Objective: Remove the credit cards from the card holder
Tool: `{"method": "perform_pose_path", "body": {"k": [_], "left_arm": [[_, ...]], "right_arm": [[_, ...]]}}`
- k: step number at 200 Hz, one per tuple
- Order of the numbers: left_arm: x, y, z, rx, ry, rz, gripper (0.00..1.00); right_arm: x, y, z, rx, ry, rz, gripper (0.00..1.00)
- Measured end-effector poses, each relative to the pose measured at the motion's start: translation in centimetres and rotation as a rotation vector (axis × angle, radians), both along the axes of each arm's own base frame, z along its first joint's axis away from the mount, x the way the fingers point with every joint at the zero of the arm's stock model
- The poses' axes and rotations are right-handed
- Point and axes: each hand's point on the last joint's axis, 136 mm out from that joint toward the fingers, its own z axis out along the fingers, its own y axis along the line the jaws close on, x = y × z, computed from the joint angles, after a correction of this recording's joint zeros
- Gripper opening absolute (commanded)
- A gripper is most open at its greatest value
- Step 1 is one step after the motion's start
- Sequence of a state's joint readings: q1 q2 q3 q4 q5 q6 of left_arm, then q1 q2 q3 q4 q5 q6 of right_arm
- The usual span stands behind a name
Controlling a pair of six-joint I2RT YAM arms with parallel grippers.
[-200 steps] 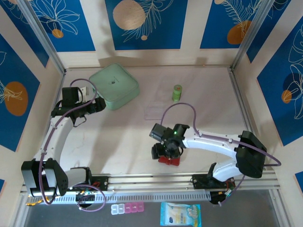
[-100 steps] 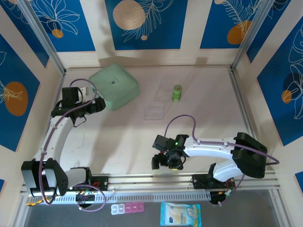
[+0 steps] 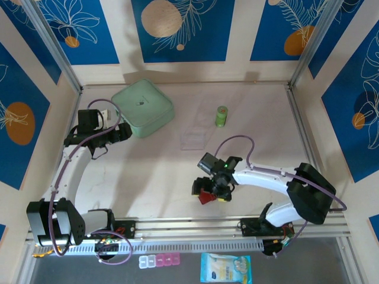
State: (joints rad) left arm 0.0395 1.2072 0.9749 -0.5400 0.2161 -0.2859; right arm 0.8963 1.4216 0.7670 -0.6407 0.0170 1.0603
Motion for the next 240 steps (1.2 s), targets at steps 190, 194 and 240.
{"method": "perform_pose_path", "body": {"k": [190, 194, 240], "left_arm": [[0.0, 0.0, 0.0, -0.001, 0.000, 0.000, 0.97], [0.0, 0.0, 0.0, -0.001, 0.000, 0.000, 0.97], [0.0, 0.0, 0.0, -0.001, 0.000, 0.000, 0.97]], "right_arm": [[4.9, 3.7, -0.6, -0.126, -0.068, 0.111, 0.99], [4.8, 3.7, -0.7, -0.129, -0.065, 0.114, 0.98], [4.6, 4.2, -1.5, -0.155, -0.049, 0.135, 0.88]]}}
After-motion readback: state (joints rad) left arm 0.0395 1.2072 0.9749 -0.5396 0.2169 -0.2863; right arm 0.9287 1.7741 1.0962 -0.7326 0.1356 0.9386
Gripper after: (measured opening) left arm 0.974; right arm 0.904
